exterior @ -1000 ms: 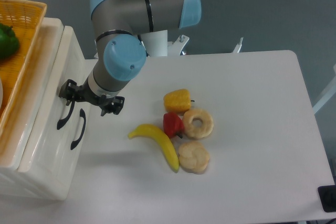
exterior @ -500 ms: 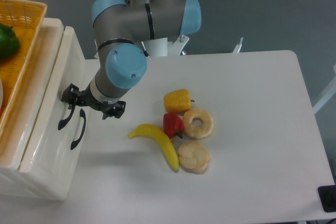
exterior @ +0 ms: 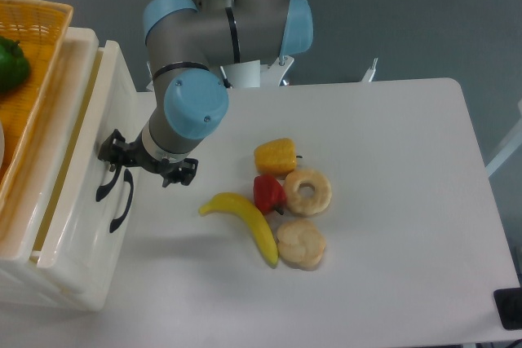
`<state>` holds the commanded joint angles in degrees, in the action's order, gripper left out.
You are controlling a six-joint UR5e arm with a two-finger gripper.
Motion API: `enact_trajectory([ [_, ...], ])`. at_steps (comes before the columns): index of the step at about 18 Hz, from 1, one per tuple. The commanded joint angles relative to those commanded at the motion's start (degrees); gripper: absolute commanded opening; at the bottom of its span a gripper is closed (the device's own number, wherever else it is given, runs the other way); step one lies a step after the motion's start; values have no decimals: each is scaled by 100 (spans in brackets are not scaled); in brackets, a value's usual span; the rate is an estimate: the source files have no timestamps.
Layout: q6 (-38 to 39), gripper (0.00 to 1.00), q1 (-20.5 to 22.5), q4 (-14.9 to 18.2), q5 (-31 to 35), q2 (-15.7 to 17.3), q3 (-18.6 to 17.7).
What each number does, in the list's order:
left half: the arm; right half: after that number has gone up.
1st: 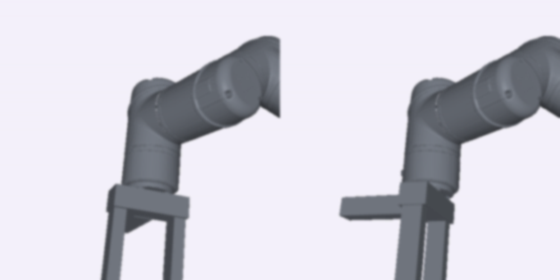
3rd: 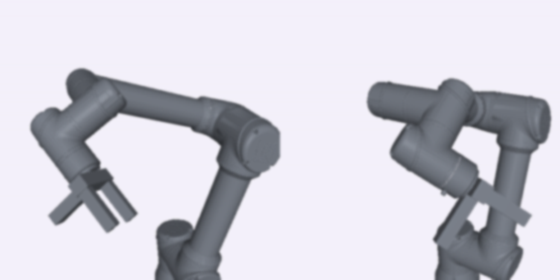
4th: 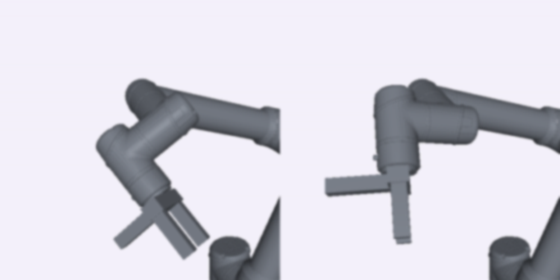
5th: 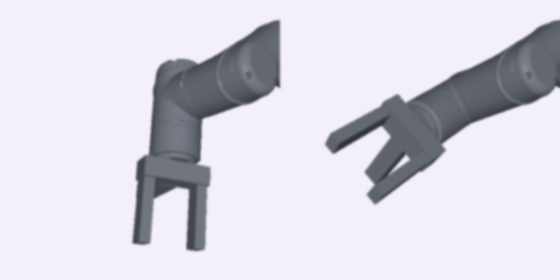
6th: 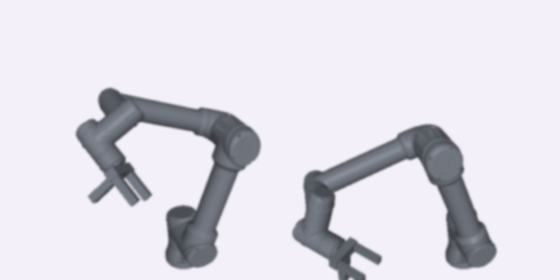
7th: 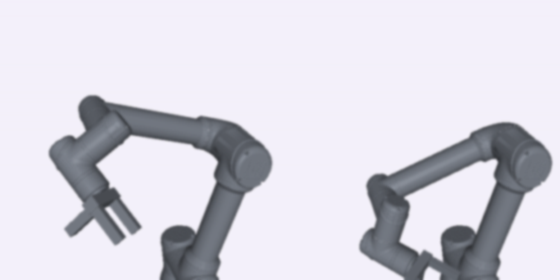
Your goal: Slide open the top white drawer
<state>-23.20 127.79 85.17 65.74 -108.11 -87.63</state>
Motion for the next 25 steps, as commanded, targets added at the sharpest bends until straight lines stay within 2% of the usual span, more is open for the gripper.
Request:
enact_trajectory([
  [25,-414,100,483,-44,211,-26,-9],
])
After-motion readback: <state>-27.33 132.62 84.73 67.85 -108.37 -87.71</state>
